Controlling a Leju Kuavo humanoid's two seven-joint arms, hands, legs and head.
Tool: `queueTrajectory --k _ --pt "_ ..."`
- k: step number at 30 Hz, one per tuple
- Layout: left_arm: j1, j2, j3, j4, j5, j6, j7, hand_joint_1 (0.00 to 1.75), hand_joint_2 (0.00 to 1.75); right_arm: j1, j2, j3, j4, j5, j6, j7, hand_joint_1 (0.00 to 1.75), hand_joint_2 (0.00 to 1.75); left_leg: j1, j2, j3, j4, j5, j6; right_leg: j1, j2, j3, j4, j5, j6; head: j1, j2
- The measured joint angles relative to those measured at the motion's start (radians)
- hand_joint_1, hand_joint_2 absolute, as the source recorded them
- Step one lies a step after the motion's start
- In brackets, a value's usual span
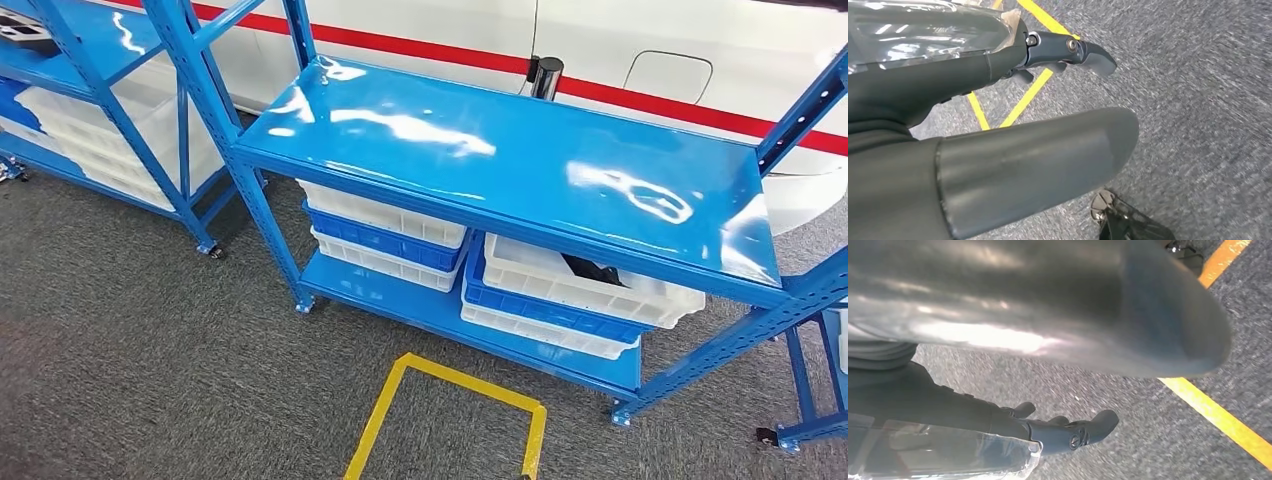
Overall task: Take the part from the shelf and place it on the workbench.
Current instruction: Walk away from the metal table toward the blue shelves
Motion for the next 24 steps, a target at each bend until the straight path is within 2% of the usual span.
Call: queueTrajectory --k 1,2,3,5,7,8,9,10,11,12,13,14,16,17,18,19,20,21,22,23,24 --pt "-0.001 0.0 0.0 0.0 0.0 0.0 0.0 0.0 0.0 0.001 0.0 0.0 0.0 0.001 0.0 0.0 0.0 0.0 -0.001 0.012 0.001 -0.004 0.004 0.007 0.0 0.005 -0.005 -0.001 0.002 0.007 0.0 0.0" --pt "-0.001 -0.001 0.0 0.0 0.001 0.001 0.0 0.0 0.0 0.002 0.0 0.0 0.0 0.003 0.0 0.0 0.0 0.0 -0.002 0.022 0.004 -0.01 0.008 0.015 0.0 -0.007 -0.01 0.006 -0.002 0.012 0.0 0.0" --pt "-0.001 -0.001 0.0 0.0 0.002 0.002 0.0 0.0 0.0 0.001 0.0 0.0 0.0 0.006 0.001 0.001 0.0 0.0 -0.001 0.036 0.006 -0.017 0.012 0.023 0.001 -0.029 -0.024 0.029 -0.015 0.013 0.002 0.0" --pt "0.0 -0.002 0.0 -0.001 0.004 0.004 -0.001 0.0 0.0 -0.003 0.001 0.0 0.0 0.012 0.002 0.002 0.0 0.0 -0.002 0.065 0.007 -0.024 0.016 0.033 0.002 -0.083 -0.076 0.136 -0.071 0.007 0.007 0.0" --pt "0.002 -0.002 0.0 -0.001 0.006 0.004 -0.001 0.0 0.0 -0.006 0.001 0.0 0.0 0.016 0.003 0.004 0.0 0.0 -0.004 0.095 0.006 -0.023 0.015 0.034 0.001 -0.1 -0.138 0.264 -0.123 0.008 0.009 0.0" --pt "0.002 -0.002 0.0 -0.001 0.006 0.004 -0.001 0.0 0.0 -0.005 0.001 0.0 0.0 0.018 0.004 0.005 0.0 0.0 -0.004 0.109 0.006 -0.023 0.014 0.034 0.0 -0.103 -0.148 0.288 -0.129 0.015 0.009 0.0" --pt "0.002 -0.002 0.0 -0.001 0.007 0.004 -0.001 0.0 0.0 -0.005 0.0 0.0 0.0 0.018 0.004 0.006 0.0 0.0 -0.004 0.122 0.006 -0.023 0.014 0.033 -0.001 -0.107 -0.135 0.27 -0.118 0.025 0.009 0.0" --pt "0.002 -0.003 0.0 -0.001 0.006 0.004 -0.001 0.0 0.0 -0.004 0.0 0.0 0.0 0.018 0.004 0.007 0.0 0.0 -0.003 0.134 0.008 -0.022 0.012 0.031 -0.003 -0.117 -0.102 0.211 -0.095 0.035 0.009 0.0" --pt "0.001 -0.003 0.0 -0.001 0.006 0.004 -0.001 0.0 0.0 -0.005 -0.001 0.0 0.0 0.019 0.004 0.007 0.0 0.0 -0.003 0.145 0.01 -0.022 0.01 0.027 -0.005 -0.138 -0.056 0.131 -0.069 0.043 0.01 0.0" --pt "0.002 -0.004 0.0 -0.001 0.006 0.004 -0.002 0.0 0.0 -0.007 -0.002 0.0 0.0 0.019 0.005 0.007 0.0 0.0 -0.005 0.155 0.013 -0.021 0.007 0.022 -0.003 -0.161 -0.017 0.062 -0.044 0.045 0.01 0.0" --pt "0.002 -0.004 0.0 -0.001 0.005 0.005 -0.004 0.0 0.0 -0.009 -0.002 0.0 0.0 0.019 0.005 0.007 0.0 0.0 -0.007 0.164 0.017 -0.02 0.003 0.016 0.0 -0.177 0.009 0.014 -0.028 0.041 0.009 0.0" --pt "0.001 -0.003 0.0 -0.001 0.004 0.005 -0.006 0.0 0.0 -0.011 -0.002 0.0 0.0 0.018 0.005 0.007 0.0 0.0 -0.01 0.173 0.021 -0.019 0.0 0.011 0.003 -0.184 0.02 -0.007 -0.02 0.033 0.008 0.0" --pt "-0.002 -0.003 0.0 -0.001 0.001 0.006 -0.008 0.0 0.0 -0.01 -0.002 0.0 0.0 0.017 0.005 0.007 0.0 0.0 -0.01 0.189 0.029 -0.02 -0.004 -0.001 0.005 -0.166 0.016 -0.008 -0.015 0.013 0.007 0.0" --pt "-0.003 -0.003 0.0 -0.001 -0.001 0.006 -0.009 0.0 0.0 -0.009 -0.002 0.0 0.0 0.016 0.005 0.008 0.0 0.0 -0.007 0.183 0.031 -0.017 -0.01 -0.008 0.001 -0.155 0.016 -0.009 -0.013 0.006 0.006 0.0" --pt "-0.004 -0.002 0.0 -0.001 -0.003 0.006 -0.009 0.0 0.0 -0.009 -0.002 0.0 0.0 0.014 0.005 0.009 0.0 0.0 -0.004 0.164 0.026 -0.001 -0.025 -0.014 -0.003 -0.145 0.017 -0.01 -0.011 -0.002 0.005 0.0" --pt "-0.004 -0.002 0.0 -0.001 -0.005 0.007 -0.009 0.0 0.0 -0.01 -0.001 0.0 0.0 0.013 0.005 0.01 0.0 0.0 -0.001 0.136 0.011 0.037 -0.053 -0.019 -0.007 -0.135 0.019 -0.011 -0.008 -0.01 0.004 0.0" --pt "-0.003 -0.002 0.0 -0.001 -0.007 0.007 -0.009 0.0 0.0 -0.01 -0.001 0.0 0.0 0.012 0.005 0.01 0.0 0.0 0.0 0.105 -0.015 0.096 -0.088 -0.022 -0.009 -0.124 0.02 -0.011 -0.005 -0.015 0.002 0.0" --pt "-0.002 -0.001 0.0 -0.001 -0.009 0.007 -0.009 0.0 0.0 -0.011 0.0 0.0 0.0 0.012 0.005 0.011 0.0 0.0 0.0 0.086 -0.049 0.167 -0.124 -0.023 -0.008 -0.114 0.019 -0.011 -0.004 -0.018 0.001 0.0" --pt "-0.001 -0.001 0.0 -0.001 -0.01 0.007 -0.009 0.0 0.0 -0.011 0.001 0.0 0.0 0.012 0.005 0.011 0.0 0.0 0.0 0.077 -0.081 0.231 -0.148 -0.023 -0.006 -0.101 0.018 -0.011 -0.004 -0.019 0.001 0.0" --pt "0.0 -0.001 0.0 -0.001 -0.01 0.007 -0.009 0.0 0.0 -0.01 0.001 -0.001 0.0 0.012 0.005 0.012 0.0 0.0 0.0 0.074 -0.101 0.266 -0.151 -0.022 -0.005 -0.088 0.018 -0.01 -0.004 -0.019 0.0 0.0" --pt "0.001 -0.001 0.0 -0.001 -0.01 0.008 -0.009 0.0 0.0 -0.009 0.001 -0.001 0.0 0.012 0.005 0.012 0.0 0.0 0.0 0.073 -0.104 0.264 -0.134 -0.02 -0.004 -0.075 0.02 -0.01 -0.004 -0.019 0.0 0.0"
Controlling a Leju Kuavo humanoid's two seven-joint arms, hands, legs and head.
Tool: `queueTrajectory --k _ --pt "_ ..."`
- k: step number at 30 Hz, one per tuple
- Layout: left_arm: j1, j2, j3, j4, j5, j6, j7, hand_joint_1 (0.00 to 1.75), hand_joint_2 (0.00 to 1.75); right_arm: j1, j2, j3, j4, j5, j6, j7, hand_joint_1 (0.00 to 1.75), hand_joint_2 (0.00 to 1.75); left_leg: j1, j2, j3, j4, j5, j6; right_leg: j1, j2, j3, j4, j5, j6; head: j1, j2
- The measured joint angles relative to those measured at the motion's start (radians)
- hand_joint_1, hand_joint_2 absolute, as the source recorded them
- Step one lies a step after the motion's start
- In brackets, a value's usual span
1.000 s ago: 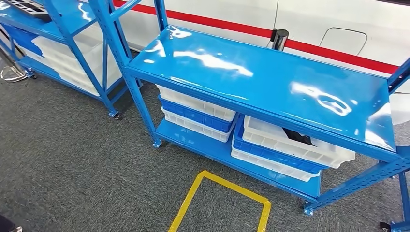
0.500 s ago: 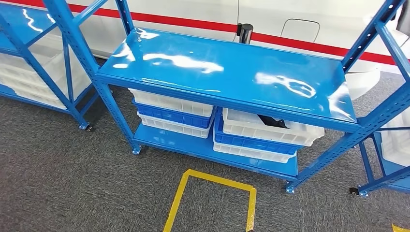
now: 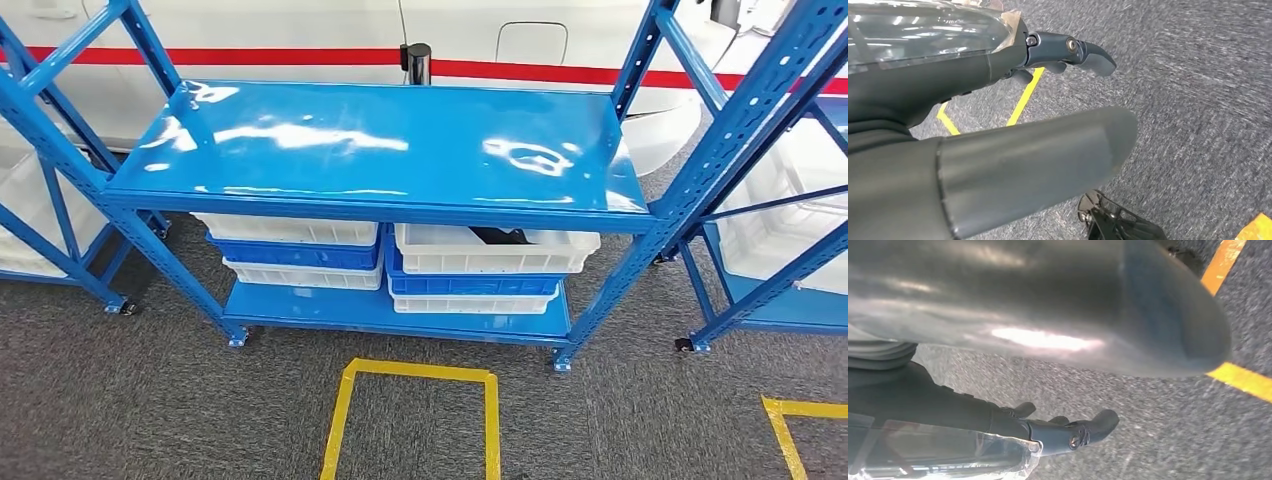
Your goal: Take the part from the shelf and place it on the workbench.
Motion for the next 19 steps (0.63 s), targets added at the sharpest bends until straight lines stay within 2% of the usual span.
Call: queueTrajectory --k 1,2,3,4,5,6,7,8,9,10,12,13,14,15,16,17,18,19 --pt "0.0 0.0 0.0 0.0 -0.001 0.001 0.0 0.0 0.0 0.0 0.0 0.0 0.0 -0.001 0.0 0.001 0.0 0.0 0.0 -0.004 0.016 -0.043 0.035 0.003 0.0 0.014 0.002 0.0 0.0 0.0 0.0 0.0" --pt "0.0 0.001 0.0 0.0 -0.002 0.001 -0.002 0.0 0.0 0.0 0.0 -0.001 0.0 -0.002 0.0 0.002 0.0 0.0 0.001 -0.019 0.046 -0.113 0.078 0.007 0.0 0.028 0.004 0.0 0.0 0.0 0.0 0.0" --pt "0.0 0.002 0.0 0.0 -0.003 0.002 -0.004 0.0 0.0 -0.001 0.001 -0.001 0.0 -0.005 0.0 0.002 0.0 0.0 0.002 -0.047 0.076 -0.182 0.11 0.011 0.002 0.04 0.005 0.001 0.0 0.002 0.0 0.0" --pt "0.0 0.003 0.0 0.0 -0.005 0.003 -0.008 0.0 0.0 -0.002 0.001 -0.002 0.0 -0.008 -0.001 0.003 0.0 0.0 0.003 -0.068 0.099 -0.235 0.131 0.014 0.004 0.052 0.003 0.002 0.0 0.004 0.0 0.0" --pt "0.0 0.004 0.0 0.0 -0.008 0.003 -0.012 0.0 0.0 -0.003 0.001 -0.004 0.0 -0.011 -0.003 0.002 0.0 0.0 0.002 -0.085 0.111 -0.265 0.138 0.017 0.005 0.063 -0.002 0.003 0.001 0.009 0.0 0.0" --pt "-0.001 0.005 0.0 0.0 -0.011 0.003 -0.016 0.0 0.0 -0.002 0.002 -0.006 0.0 -0.016 -0.005 0.001 0.0 0.0 -0.001 -0.088 0.113 -0.272 0.135 0.02 0.005 0.072 -0.008 0.002 0.003 0.016 0.0 0.0" --pt "-0.002 0.005 -0.001 0.0 -0.015 0.002 -0.02 0.0 0.0 0.0 0.002 -0.01 0.0 -0.021 -0.007 -0.001 0.0 0.0 -0.004 -0.075 0.113 -0.275 0.138 0.024 0.006 0.084 -0.015 -0.001 0.006 0.024 0.0 0.0" --pt "-0.003 0.005 -0.001 0.0 -0.018 0.001 -0.023 0.0 0.0 0.002 0.001 -0.015 0.0 -0.025 -0.009 -0.004 0.0 0.0 -0.005 -0.062 0.115 -0.281 0.142 0.031 0.005 0.085 -0.02 0.001 0.007 0.03 0.0 0.0" --pt "-0.003 0.006 -0.002 0.0 -0.021 0.0 -0.025 0.0 0.0 0.005 0.001 -0.02 0.0 -0.029 -0.011 -0.007 0.0 0.0 -0.004 -0.049 0.117 -0.289 0.148 0.04 0.006 0.07 -0.029 0.014 0.0 0.033 0.001 0.0" --pt "-0.003 0.006 -0.003 -0.001 -0.023 -0.001 -0.027 0.0 0.0 0.006 0.001 -0.024 0.0 -0.031 -0.013 -0.009 0.0 0.0 -0.003 -0.034 0.118 -0.296 0.152 0.046 0.008 0.045 -0.047 0.046 -0.018 0.032 0.003 0.0" --pt "-0.002 0.007 -0.003 -0.001 -0.024 -0.003 -0.028 0.0 0.0 0.007 0.001 -0.028 0.0 -0.033 -0.014 -0.012 0.0 0.0 -0.003 -0.002 0.117 -0.301 0.155 0.054 0.009 -0.01 -0.109 0.17 -0.079 0.025 0.009 0.0" --pt "-0.002 0.008 -0.004 -0.001 -0.024 -0.004 -0.029 0.0 0.0 0.007 0.002 -0.029 0.0 -0.033 -0.014 -0.012 0.0 0.0 -0.005 0.014 0.116 -0.301 0.155 0.054 0.008 -0.022 -0.143 0.238 -0.107 0.025 0.011 0.0" --pt "-0.002 0.008 -0.004 -0.001 -0.024 -0.004 -0.029 0.0 0.0 0.008 0.001 -0.031 0.0 -0.034 -0.015 -0.012 0.0 0.0 -0.005 0.029 0.115 -0.301 0.154 0.054 0.007 -0.026 -0.163 0.283 -0.122 0.03 0.011 0.0" --pt "-0.002 0.008 -0.004 -0.001 -0.024 -0.004 -0.029 0.0 0.0 0.011 0.001 -0.033 0.0 -0.035 -0.016 -0.013 0.0 0.0 -0.006 0.043 0.115 -0.3 0.154 0.053 0.005 -0.029 -0.163 0.29 -0.121 0.037 0.011 0.0" --pt "-0.002 0.008 -0.005 -0.001 -0.025 -0.004 -0.029 0.0 0.0 0.012 0.001 -0.035 0.0 -0.036 -0.02 -0.014 0.0 0.0 -0.005 0.055 0.116 -0.3 0.153 0.051 0.004 -0.035 -0.14 0.253 -0.104 0.047 0.011 0.0" --pt "-0.002 0.007 -0.005 -0.001 -0.027 -0.005 -0.03 0.0 0.0 0.013 0.0 -0.038 0.0 -0.037 -0.025 -0.015 0.0 0.0 -0.005 0.064 0.118 -0.3 0.151 0.048 0.001 -0.043 -0.1 0.183 -0.079 0.057 0.011 0.0" --pt "-0.002 0.008 -0.005 -0.001 -0.03 -0.007 -0.032 0.0 0.0 0.013 0.0 -0.04 0.0 -0.036 -0.034 -0.017 0.0 0.0 -0.005 0.071 0.12 -0.299 0.149 0.044 0.0 -0.054 -0.055 0.104 -0.053 0.062 0.011 0.0" --pt "-0.003 0.008 -0.005 -0.001 -0.031 -0.008 -0.033 0.0 0.0 0.013 0.0 -0.042 0.0 -0.036 -0.039 -0.017 0.0 0.0 -0.006 0.074 0.122 -0.299 0.148 0.041 -0.002 -0.06 -0.029 0.058 -0.038 0.065 0.011 0.0"
